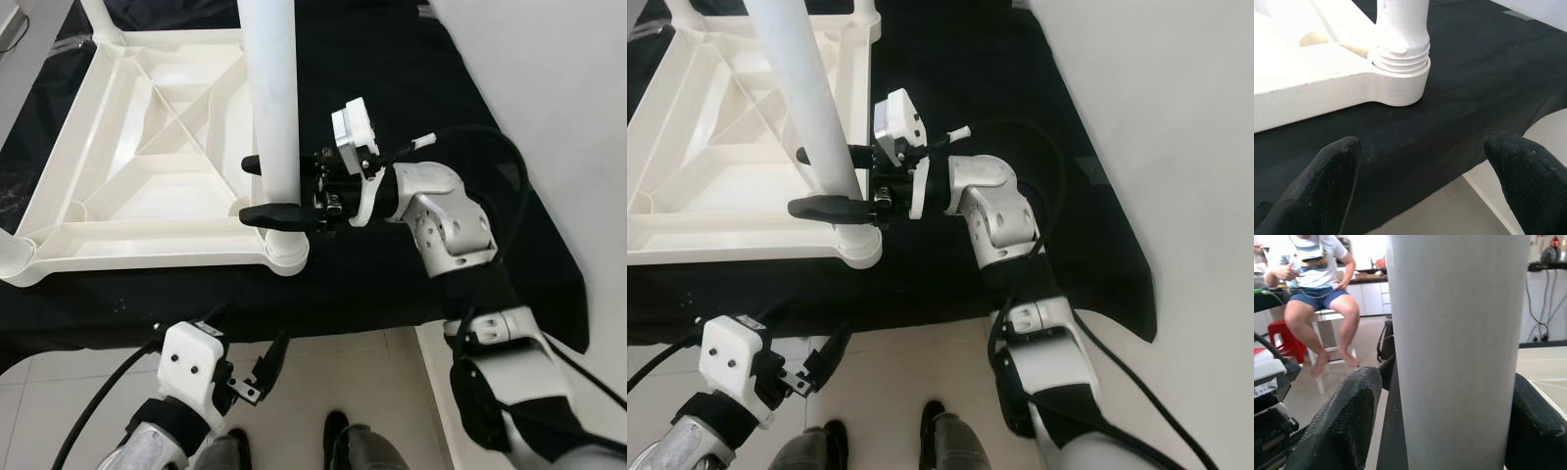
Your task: Building children table
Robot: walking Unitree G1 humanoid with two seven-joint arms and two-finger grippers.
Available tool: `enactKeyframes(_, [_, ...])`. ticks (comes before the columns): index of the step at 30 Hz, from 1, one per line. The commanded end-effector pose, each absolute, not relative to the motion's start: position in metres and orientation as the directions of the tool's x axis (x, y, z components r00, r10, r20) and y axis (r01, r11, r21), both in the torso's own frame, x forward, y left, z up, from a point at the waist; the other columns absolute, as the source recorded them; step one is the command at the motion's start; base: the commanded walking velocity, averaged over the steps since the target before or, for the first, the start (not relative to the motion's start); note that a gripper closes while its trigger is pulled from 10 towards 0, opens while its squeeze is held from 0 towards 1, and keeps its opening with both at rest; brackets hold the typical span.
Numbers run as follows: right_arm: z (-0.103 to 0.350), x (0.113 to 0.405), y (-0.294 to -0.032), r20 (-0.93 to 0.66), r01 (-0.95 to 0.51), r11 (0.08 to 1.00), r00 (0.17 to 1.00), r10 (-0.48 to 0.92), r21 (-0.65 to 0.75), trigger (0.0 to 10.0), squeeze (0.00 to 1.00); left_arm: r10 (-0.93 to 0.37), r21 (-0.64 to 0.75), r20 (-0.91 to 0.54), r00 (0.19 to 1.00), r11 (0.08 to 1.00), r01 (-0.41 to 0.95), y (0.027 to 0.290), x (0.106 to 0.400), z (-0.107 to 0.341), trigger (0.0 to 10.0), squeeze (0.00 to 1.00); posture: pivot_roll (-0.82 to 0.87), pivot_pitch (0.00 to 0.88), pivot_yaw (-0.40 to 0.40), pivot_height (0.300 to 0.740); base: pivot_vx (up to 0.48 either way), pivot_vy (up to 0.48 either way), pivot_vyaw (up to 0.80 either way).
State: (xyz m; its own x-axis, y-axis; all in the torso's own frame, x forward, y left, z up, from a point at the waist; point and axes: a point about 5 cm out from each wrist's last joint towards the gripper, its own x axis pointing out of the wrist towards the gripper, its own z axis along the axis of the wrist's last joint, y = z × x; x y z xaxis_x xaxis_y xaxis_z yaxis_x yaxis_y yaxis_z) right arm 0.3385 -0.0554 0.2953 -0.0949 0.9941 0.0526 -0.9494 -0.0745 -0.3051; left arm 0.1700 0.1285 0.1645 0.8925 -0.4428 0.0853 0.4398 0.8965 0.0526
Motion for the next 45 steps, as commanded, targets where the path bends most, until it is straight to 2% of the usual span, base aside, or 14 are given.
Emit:
enactKeyframes(1, [0.291,0.335,-0.047,0.021,-0.939,-0.153,-0.168,0.986,-0.309,7.8,0.00,-0.447,0.070,0.063,0.892,0.894,0.443,0.129,0.166,0.164,10.0,0.00,0.20,0.326,-0.055,0.740,0.000,0.000,0.00])
enactKeyframes(4, [0.289,0.337,-0.047,-0.007,-0.931,-0.188,-0.195,0.981,-0.313,0.0,0.00,-0.448,0.068,0.056,0.892,0.893,0.444,0.130,0.163,0.165,10.0,0.00,0.21,0.342,-0.049,0.740,0.000,0.000,0.00])
enactKeyframes(11, [0.288,0.344,-0.049,-0.042,-0.922,-0.207,-0.205,0.978,-0.326,0.0,0.00,-0.446,0.064,0.049,0.894,0.894,0.443,0.130,0.160,0.166,10.0,0.00,0.20,0.343,-0.048,0.740,0.000,0.000,0.00])
enactKeyframes(16, [0.289,0.352,-0.061,-0.045,-0.926,-0.020,-0.003,0.999,-0.376,0.0,0.00,-0.444,0.059,0.056,0.894,0.896,0.441,0.128,0.165,0.165,10.0,0.00,0.16,0.326,-0.074,0.740,0.000,0.000,0.00])
enactKeyframes(18, [0.264,0.351,-0.063,-0.021,-0.892,0.354,0.374,0.927,-0.280,0.0,0.00,-0.443,0.056,0.068,0.894,0.896,0.440,0.126,0.169,0.165,10.0,0.00,0.12,0.310,-0.096,0.740,0.000,0.000,0.00])
enactKeyframes(19, [0.264,0.351,-0.063,-0.021,-0.892,0.354,0.374,0.927,-0.280,0.0,0.00,-0.443,0.056,0.068,0.894,0.896,0.440,0.126,0.169,0.165,10.0,0.00,0.12,0.310,-0.096,0.740,0.000,0.000,0.00])
enactKeyframes(21, [0.239,0.335,-0.082,0.076,-0.418,0.894,0.898,0.434,-0.163,0.0,0.00,-0.444,0.054,0.078,0.892,0.896,0.441,0.125,0.172,0.165,10.0,0.00,0.11,0.305,-0.096,0.740,0.000,0.000,0.00])
enactKeyframes(26, [0.203,0.274,-0.049,-0.020,-0.486,0.873,0.874,0.485,-0.046,0.0,0.00,-0.460,0.056,0.099,0.883,0.888,0.456,0.123,0.181,0.167,10.0,0.00,0.06,0.305,-0.079,0.740,0.000,0.000,0.00])
enactKeyframes(31, [0.207,0.293,-0.040,0.012,-0.523,0.850,0.851,0.525,-0.065,0.0,0.00,-0.472,0.057,0.116,0.874,0.881,0.469,0.117,0.190,0.167,10.0,0.00,0.03,0.255,-0.111,0.740,0.000,0.000,0.00])
enactKeyframes(32, [0.215,0.305,-0.038,0.037,-0.531,0.845,0.845,0.534,-0.069,7.5,0.00,-0.471,0.056,0.125,0.873,0.882,0.467,0.114,0.195,0.166,10.0,0.00,0.02,0.252,-0.116,0.740,0.000,0.000,0.00])
enactKeyframes(35, [0.229,0.310,-0.035,0.068,-0.540,0.840,0.837,0.543,-0.063,10.0,0.00,-0.463,0.056,0.133,0.876,0.886,0.460,0.113,0.199,0.165,10.0,0.00,0.01,0.238,-0.119,0.740,0.000,0.000,0.00])
enactKeyframes(36, [0.238,0.311,-0.033,0.104,-0.583,0.811,0.805,0.584,-0.048,10.0,1.00,-0.459,0.057,0.136,0.878,0.888,0.456,0.113,0.200,0.165,10.0,0.00,0.01,0.230,-0.115,0.740,0.000,0.000,0.00])
enactKeyframes(43, [0.274,0.310,-0.030,0.208,-0.764,0.633,0.603,0.770,-0.126,10.0,1.00,-0.456,0.056,0.139,0.879,0.890,0.453,0.112,0.203,0.164,10.0,0.00,0.01,0.221,-0.108,0.740,0.000,0.000,0.00])
enactKeyframes(45, [0.279,0.306,-0.031,0.201,-0.841,0.512,0.479,0.855,-0.177,10.0,0.00,-0.456,0.055,0.140,0.879,0.890,0.453,0.112,0.203,0.164,10.0,0.00,0.01,0.224,-0.105,0.740,0.000,0.000,0.00])
